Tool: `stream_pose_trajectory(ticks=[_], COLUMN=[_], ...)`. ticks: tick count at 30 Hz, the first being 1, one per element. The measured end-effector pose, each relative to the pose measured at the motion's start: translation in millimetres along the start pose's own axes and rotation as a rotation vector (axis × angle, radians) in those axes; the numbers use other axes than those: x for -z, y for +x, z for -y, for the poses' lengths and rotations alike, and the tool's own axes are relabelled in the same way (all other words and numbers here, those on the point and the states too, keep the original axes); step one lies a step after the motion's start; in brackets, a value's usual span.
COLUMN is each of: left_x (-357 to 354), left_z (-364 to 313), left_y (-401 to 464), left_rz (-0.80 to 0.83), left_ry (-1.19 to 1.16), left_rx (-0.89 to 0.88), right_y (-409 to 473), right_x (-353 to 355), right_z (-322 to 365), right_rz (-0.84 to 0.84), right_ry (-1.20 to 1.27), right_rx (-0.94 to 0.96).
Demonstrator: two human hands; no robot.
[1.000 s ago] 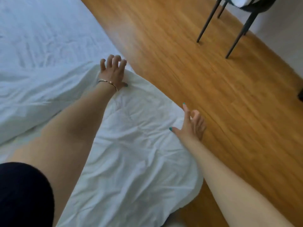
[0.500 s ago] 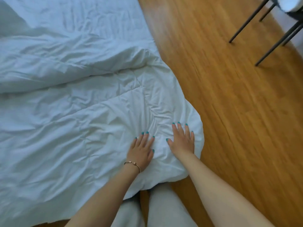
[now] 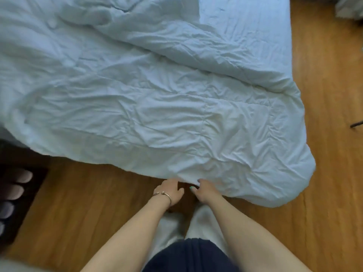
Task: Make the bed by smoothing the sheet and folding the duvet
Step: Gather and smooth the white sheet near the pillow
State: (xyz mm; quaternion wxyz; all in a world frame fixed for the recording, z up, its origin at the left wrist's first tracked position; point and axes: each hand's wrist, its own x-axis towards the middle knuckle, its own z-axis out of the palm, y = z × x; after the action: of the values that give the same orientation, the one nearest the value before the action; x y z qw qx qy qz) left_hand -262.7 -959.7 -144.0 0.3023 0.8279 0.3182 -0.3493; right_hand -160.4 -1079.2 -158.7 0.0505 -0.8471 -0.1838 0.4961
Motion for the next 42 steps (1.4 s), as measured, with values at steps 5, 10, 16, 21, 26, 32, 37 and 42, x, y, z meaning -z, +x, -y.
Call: stream_pose_trajectory(ticks=[5,10,16,21,26,32,37,42], left_x=[-10.4,-6.5,12.7,75.1,142.5,191.0,248.1,325.9], left_z=[98.9,158.7,195.5,232.3,273.8,297.9,326.5,390.6], left_y=[-51.7,-64.8,-53.5,-31.8,-15.5,19.7,48.1,80.2], left_rz=[-0.104,-0.169,-0.217,-0.252,-0.287,-0.305,-0.338,-0.468], left_ry=[-0.17,-0.306,-0.449,-0.465,-0.49,-0.593,-0.592,-0.641], left_rx=[0.183,0.299,0.357,0.392,0.487,0.536,0.482,0.418], right_y=[-26.1,-17.2,5.4,55.3,97.2,121.5,146.3,179.9], right_x=[-64.7,-70.4,-79.1,-53.3,-13.7,0.2,13.1,24.4], right_z=[92.4,159.3,214.2,283.1,357.8,410.1,469.2,561.4], right_rz=[0.082,0.074,0.152,0.175,0.159,0.175,0.143,0.021], right_ry=[-0.25,-0.319,-0.463,-0.535,-0.555,-0.54,-0.42,-0.334], right_rx=[0.168,0.282,0.354,0.387,0.423,0.478,0.466,0.457])
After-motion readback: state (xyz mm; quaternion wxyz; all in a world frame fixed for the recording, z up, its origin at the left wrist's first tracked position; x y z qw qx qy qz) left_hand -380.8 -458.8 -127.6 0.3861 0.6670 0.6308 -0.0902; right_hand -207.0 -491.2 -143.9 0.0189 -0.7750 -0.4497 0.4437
